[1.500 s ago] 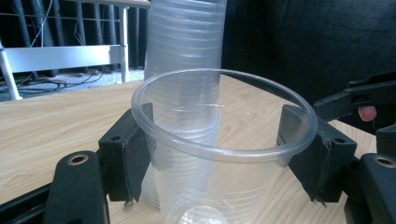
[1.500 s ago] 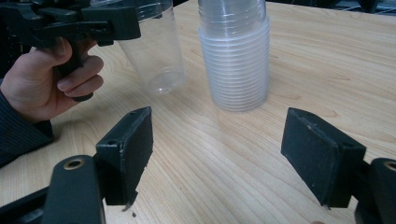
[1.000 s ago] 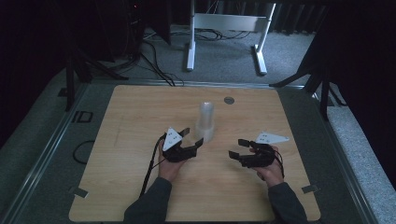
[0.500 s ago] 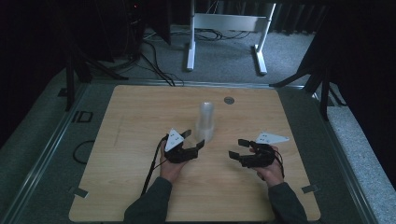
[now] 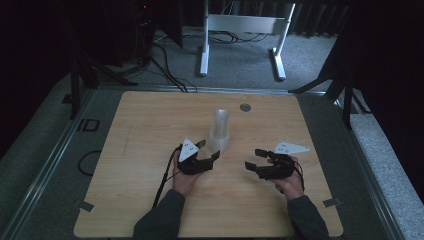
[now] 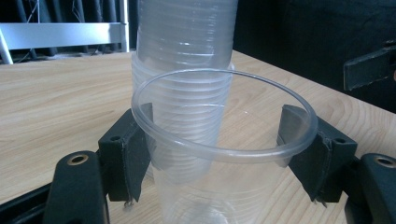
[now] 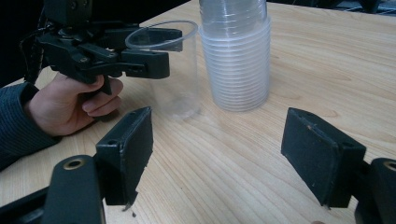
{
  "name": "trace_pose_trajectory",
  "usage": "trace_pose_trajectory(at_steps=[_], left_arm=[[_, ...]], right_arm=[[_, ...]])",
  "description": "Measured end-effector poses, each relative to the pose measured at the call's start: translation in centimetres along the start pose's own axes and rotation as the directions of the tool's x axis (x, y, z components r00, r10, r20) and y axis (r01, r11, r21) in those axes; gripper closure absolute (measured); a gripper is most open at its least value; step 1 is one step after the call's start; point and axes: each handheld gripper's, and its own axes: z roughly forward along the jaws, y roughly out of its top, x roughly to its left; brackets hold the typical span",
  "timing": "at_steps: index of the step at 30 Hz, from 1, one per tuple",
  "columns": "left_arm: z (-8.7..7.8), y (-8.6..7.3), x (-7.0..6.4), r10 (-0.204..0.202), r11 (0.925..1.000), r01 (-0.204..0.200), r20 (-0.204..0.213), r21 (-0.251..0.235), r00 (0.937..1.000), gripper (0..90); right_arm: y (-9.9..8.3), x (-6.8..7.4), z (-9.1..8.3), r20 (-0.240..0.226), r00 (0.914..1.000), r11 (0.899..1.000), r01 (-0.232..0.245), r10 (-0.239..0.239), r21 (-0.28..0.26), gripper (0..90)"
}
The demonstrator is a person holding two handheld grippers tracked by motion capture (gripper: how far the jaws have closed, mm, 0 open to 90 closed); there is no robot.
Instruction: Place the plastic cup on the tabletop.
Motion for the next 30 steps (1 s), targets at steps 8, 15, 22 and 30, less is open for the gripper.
trace_pose_trajectory(at_steps=[8, 15, 22, 30], left_arm=[[0.26, -0.18, -0.03, 0.007, 0.9998, -0.007, 0.004, 0.020, 1.0000, 27.9], [0.30, -0.21, -0.16, 0.018, 0.9992, -0.018, -0.002, 0.035, 0.9998, 27.5], [0.31, -0.20, -0.23, 0.024, 0.9984, -0.024, -0.002, 0.052, 0.9997, 27.0], [0.19, -0.19, -0.47, 0.040, 0.9973, -0.040, -0.002, 0.062, 0.9992, 27.5]], right_arm=[[0.00, -0.02, -0.06, 0.000, 1.0000, 1.000, -0.001, 0.001, -0.001, 25.0], [0.01, -0.03, -0.07, 0.000, 1.0000, 1.000, -0.001, 0.001, -0.001, 25.0], [0.00, -0.06, -0.07, 0.000, 1.0000, 1.000, -0.001, 0.001, -0.003, 25.0], [-0.02, -0.06, -0.04, 0.000, 1.0000, 1.000, -0.002, 0.002, -0.001, 25.0]])
